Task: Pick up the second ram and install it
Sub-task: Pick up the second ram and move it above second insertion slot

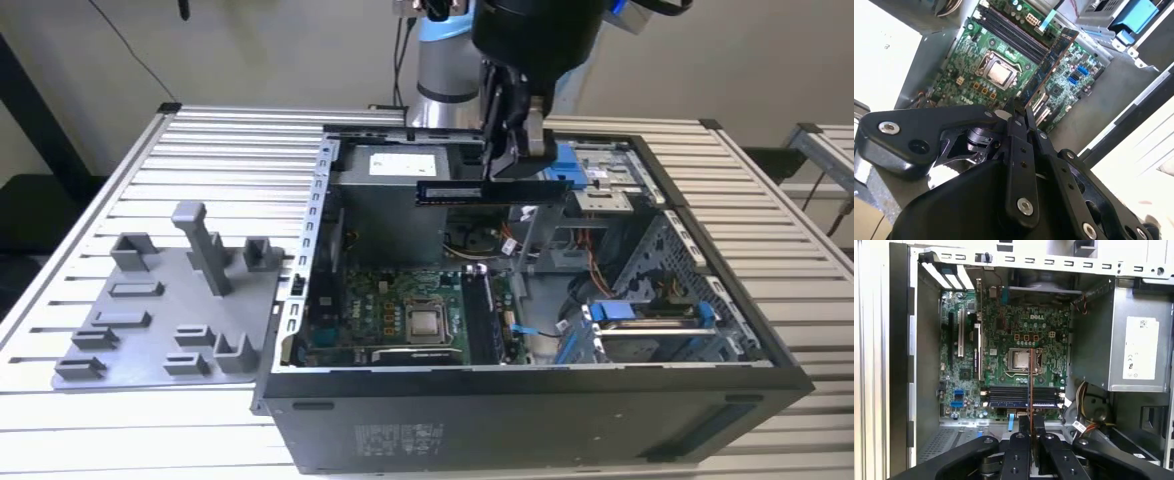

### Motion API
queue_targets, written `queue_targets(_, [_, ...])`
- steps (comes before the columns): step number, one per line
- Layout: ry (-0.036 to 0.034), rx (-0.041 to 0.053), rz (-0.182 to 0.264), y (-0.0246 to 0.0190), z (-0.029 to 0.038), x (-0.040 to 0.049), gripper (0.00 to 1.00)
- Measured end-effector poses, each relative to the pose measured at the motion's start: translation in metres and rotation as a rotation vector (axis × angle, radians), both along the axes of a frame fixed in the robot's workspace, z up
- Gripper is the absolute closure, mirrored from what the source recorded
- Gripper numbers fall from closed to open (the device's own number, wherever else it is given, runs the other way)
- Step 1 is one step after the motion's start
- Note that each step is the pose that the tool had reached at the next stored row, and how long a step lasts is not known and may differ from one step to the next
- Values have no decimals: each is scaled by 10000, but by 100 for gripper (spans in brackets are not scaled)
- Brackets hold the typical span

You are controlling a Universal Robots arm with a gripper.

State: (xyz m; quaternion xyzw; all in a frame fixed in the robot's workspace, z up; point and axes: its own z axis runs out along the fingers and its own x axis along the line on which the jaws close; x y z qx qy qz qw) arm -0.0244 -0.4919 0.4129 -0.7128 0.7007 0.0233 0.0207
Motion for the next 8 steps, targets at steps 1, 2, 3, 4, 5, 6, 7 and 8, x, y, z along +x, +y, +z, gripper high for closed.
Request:
queue_targets(1, [0, 0, 0, 0, 0, 17, 86])
queue_targets(2, [0, 0, 0, 0, 0, 34, 86])
queue_targets(3, [0, 0, 0, 0, 0, 52, 86])
queue_targets(4, [0, 0, 0, 0, 0, 68, 86])
queue_targets(5, [0, -1, 0, 0, 0, 85, 86])
queue_targets(6, [0, 0, 0, 0, 0, 96, 86])
queue_targets(7, [0, -1, 0, 0, 0, 101, 86])
queue_targets(8, [0, 0, 0, 0, 0, 102, 86])
